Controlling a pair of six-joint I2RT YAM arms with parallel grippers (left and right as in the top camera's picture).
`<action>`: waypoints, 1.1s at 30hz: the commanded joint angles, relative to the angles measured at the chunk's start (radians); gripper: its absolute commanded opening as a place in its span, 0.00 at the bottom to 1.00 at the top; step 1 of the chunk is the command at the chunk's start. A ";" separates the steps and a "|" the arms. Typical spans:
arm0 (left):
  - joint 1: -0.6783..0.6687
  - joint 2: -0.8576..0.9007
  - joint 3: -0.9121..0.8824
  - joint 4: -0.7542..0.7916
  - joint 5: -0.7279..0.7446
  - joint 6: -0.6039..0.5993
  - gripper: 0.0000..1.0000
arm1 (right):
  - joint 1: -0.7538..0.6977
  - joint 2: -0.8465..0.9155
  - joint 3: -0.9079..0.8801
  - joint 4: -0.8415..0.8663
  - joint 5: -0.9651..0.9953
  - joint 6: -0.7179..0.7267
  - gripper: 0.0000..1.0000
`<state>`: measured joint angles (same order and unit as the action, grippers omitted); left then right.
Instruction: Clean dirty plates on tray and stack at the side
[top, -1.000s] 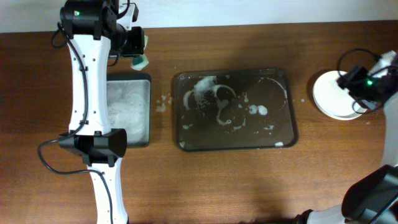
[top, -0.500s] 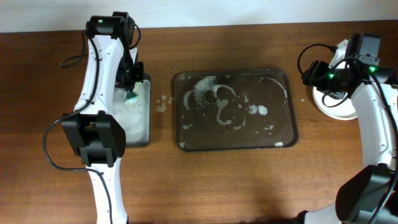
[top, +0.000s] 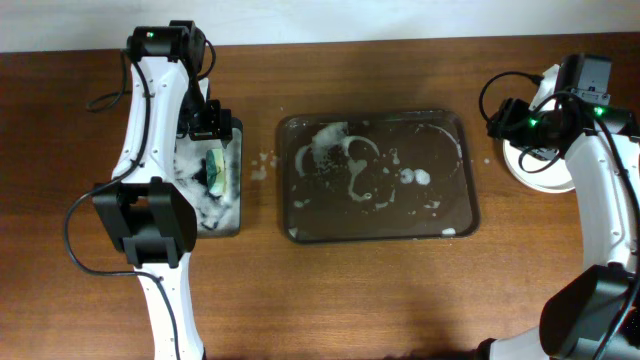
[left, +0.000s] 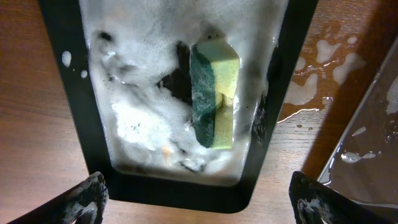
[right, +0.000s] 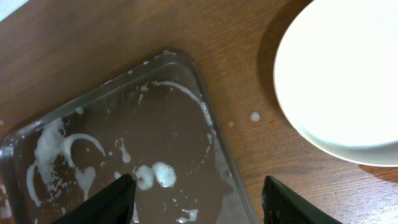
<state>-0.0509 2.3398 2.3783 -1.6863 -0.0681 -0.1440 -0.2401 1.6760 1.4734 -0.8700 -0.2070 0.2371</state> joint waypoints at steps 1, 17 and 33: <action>0.002 -0.063 -0.008 -0.001 -0.003 -0.032 0.93 | 0.005 0.006 0.004 -0.010 0.009 -0.021 0.66; 0.002 -0.519 -0.008 0.047 -0.011 -0.042 0.99 | 0.005 -0.062 0.005 -0.085 -0.051 -0.050 0.64; 0.002 -0.514 -0.008 0.054 0.042 -0.042 0.99 | 0.005 -0.308 0.054 -0.134 -0.051 -0.110 0.67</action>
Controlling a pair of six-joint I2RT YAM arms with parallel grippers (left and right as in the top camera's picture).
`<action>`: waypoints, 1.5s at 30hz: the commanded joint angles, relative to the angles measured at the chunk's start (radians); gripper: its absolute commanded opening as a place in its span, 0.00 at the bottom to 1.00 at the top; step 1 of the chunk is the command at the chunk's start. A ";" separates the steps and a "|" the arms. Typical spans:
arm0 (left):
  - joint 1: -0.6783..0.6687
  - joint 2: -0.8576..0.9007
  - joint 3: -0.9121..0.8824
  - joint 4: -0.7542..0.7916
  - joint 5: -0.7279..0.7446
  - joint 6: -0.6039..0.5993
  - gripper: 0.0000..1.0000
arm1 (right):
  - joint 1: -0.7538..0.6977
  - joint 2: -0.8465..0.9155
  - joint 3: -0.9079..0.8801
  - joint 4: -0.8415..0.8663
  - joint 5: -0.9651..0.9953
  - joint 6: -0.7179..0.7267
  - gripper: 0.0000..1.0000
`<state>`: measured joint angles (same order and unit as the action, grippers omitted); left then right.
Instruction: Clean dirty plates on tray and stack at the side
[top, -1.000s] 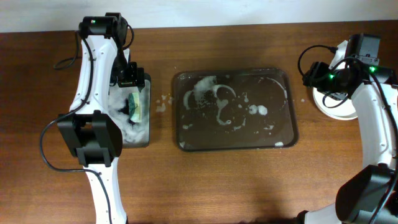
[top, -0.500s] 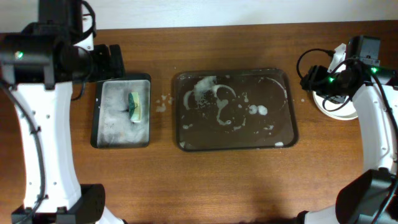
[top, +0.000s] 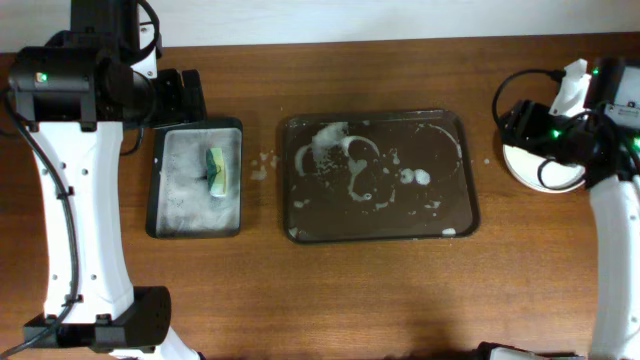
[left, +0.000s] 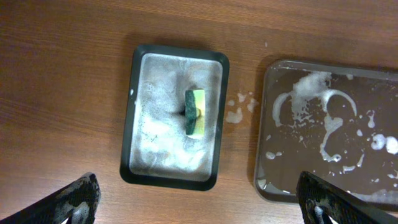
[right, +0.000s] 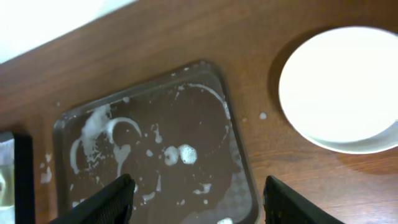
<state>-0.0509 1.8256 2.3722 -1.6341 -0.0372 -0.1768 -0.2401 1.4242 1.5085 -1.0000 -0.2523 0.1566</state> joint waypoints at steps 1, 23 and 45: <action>0.002 0.000 -0.002 0.002 0.011 -0.009 0.99 | 0.005 -0.071 0.019 -0.007 -0.005 -0.030 0.67; 0.002 0.000 -0.002 0.002 0.011 -0.009 0.99 | 0.004 -0.269 0.019 -0.233 -0.008 -0.048 0.99; 0.002 0.000 -0.002 0.002 0.011 -0.009 0.99 | 0.136 -0.989 -1.053 0.801 0.052 -0.112 0.98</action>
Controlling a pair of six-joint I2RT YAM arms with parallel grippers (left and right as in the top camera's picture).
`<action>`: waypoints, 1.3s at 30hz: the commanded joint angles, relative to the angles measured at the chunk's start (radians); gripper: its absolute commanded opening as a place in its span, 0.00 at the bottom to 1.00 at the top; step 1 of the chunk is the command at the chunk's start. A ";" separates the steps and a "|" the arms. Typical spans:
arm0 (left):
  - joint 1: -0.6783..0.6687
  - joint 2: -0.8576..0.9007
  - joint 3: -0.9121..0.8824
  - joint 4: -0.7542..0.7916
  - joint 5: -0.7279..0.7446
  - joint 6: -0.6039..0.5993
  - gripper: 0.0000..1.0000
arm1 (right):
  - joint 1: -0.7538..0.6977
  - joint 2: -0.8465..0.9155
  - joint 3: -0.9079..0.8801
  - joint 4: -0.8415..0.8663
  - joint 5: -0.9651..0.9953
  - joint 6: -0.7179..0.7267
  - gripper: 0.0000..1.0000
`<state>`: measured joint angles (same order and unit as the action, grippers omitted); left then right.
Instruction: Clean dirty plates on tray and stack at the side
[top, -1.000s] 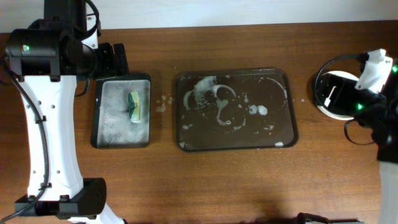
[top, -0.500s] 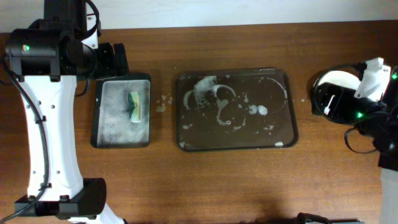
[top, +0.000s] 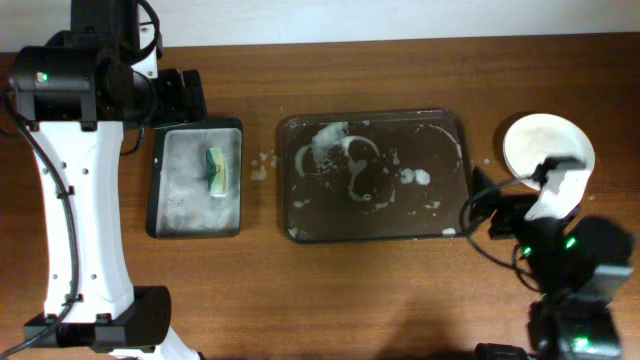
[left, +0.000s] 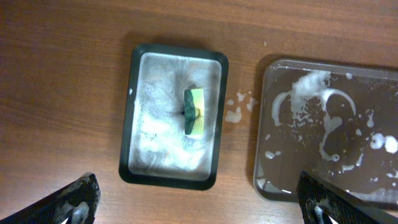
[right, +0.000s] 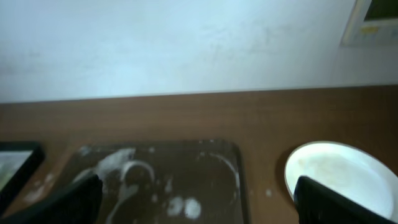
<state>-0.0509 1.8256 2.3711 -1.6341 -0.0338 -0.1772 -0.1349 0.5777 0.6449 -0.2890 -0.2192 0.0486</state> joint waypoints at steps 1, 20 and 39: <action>0.002 0.000 -0.001 0.002 0.008 -0.009 0.99 | 0.039 -0.193 -0.249 0.124 0.020 -0.004 0.98; 0.002 0.000 -0.001 0.002 0.008 -0.009 0.99 | 0.097 -0.575 -0.639 0.237 0.067 -0.004 0.98; 0.002 0.000 -0.001 0.002 0.008 -0.009 0.99 | 0.097 -0.572 -0.639 0.225 0.066 -0.004 0.98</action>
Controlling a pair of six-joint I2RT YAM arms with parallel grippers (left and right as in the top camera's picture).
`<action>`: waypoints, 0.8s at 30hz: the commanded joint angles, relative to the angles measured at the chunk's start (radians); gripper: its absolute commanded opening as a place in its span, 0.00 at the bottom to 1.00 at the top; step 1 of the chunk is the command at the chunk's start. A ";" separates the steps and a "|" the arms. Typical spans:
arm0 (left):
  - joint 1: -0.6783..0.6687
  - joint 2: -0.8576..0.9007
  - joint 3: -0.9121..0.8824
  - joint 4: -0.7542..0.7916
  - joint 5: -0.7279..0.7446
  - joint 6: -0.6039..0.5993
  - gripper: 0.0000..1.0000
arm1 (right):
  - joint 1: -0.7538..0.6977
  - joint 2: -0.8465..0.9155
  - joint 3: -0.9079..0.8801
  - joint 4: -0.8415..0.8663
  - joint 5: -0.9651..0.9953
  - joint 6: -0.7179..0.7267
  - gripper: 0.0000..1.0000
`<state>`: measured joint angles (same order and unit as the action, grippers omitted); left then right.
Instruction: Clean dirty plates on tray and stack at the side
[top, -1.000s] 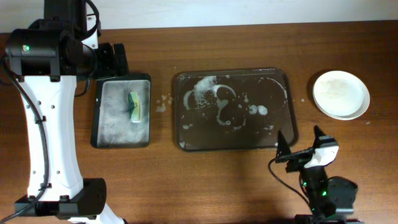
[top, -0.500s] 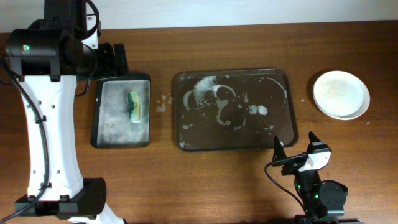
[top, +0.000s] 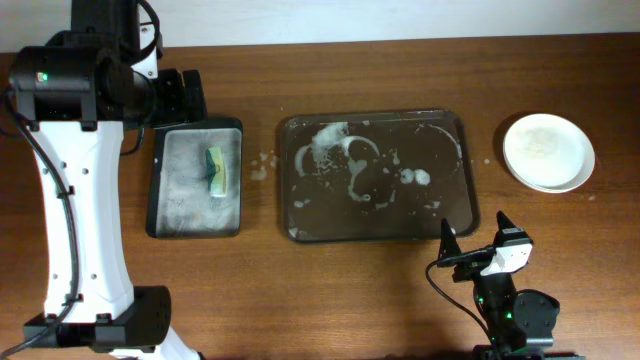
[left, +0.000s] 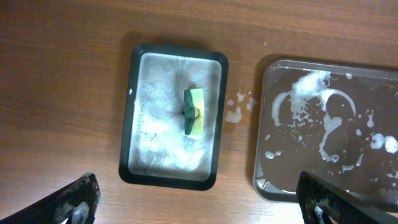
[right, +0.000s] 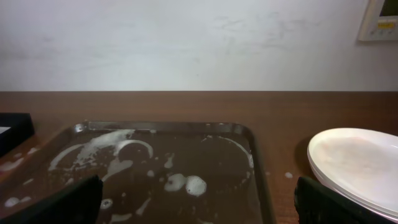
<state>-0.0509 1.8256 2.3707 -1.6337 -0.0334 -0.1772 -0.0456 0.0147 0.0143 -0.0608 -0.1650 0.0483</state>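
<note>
The grey tray (top: 470, 190) in the middle of the table holds only foamy water; no plate is on it. White plates (top: 548, 150) sit stacked on the table to its right, also seen as plates (right: 360, 165) in the right wrist view. My right gripper (top: 476, 235) is open and empty, low at the front of the table, facing the tray (right: 258, 162). My left gripper (left: 199, 205) hangs open and empty, high above the table. A yellow-green sponge (left: 193, 111) lies in the black soap tray (left: 127, 174).
Foam spatters (top: 262, 165) lie on the wood between the soap tray (top: 155, 215) and the grey tray. The left arm's white links (top: 75, 190) stand tall along the table's left side. A pale wall (right: 186, 43) rises behind the table.
My right arm has drawn back from beside the tray's front right corner to the table's front edge, and its camera now looks level across the tray. The left arm has not moved.
First my left gripper hung open just over the sponge in the soap tray, and my right one open over the stacked plates. Then the left arm stood high above the table and the right was lifted. The right arm then stood further back, and now sits low at the front.
</note>
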 joint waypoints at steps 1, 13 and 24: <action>0.002 0.000 -0.001 0.001 0.007 -0.009 0.99 | 0.008 -0.009 -0.009 -0.003 0.012 -0.004 0.99; -0.001 -0.009 -0.001 0.061 -0.019 -0.002 0.99 | 0.008 -0.009 -0.009 -0.003 0.012 -0.004 0.98; -0.080 -0.137 -0.032 0.330 -0.016 0.112 0.99 | 0.008 -0.009 -0.009 -0.003 0.012 -0.004 0.98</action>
<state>-0.1333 1.7817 2.3672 -1.3441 -0.0414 -0.0967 -0.0456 0.0147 0.0143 -0.0616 -0.1650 0.0483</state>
